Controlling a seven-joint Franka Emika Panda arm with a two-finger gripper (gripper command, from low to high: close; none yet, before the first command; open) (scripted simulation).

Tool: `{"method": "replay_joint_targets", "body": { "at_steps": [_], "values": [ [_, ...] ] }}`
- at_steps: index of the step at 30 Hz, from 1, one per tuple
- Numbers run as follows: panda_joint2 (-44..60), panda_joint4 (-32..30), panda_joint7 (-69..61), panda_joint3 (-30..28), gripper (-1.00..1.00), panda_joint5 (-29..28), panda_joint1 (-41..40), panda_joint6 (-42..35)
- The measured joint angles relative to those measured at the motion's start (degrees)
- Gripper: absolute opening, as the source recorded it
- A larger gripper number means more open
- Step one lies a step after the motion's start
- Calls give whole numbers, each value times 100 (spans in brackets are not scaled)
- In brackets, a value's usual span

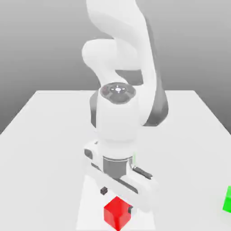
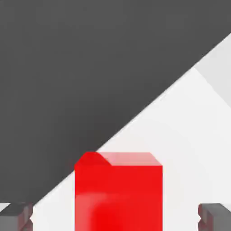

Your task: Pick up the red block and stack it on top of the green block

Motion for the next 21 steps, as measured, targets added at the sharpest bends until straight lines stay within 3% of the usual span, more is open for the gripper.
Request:
{"method": "replay_joint_targets", "body": {
  "at_steps": [7, 12, 21],
  "values": [
    [39, 6, 14, -14, -100, -14, 12, 41],
    [-825, -123, -255, 250, -100, 379, -119, -691],
    [-718, 600, 995, 1282, -100, 42, 1466, -1424]
  ]
}}
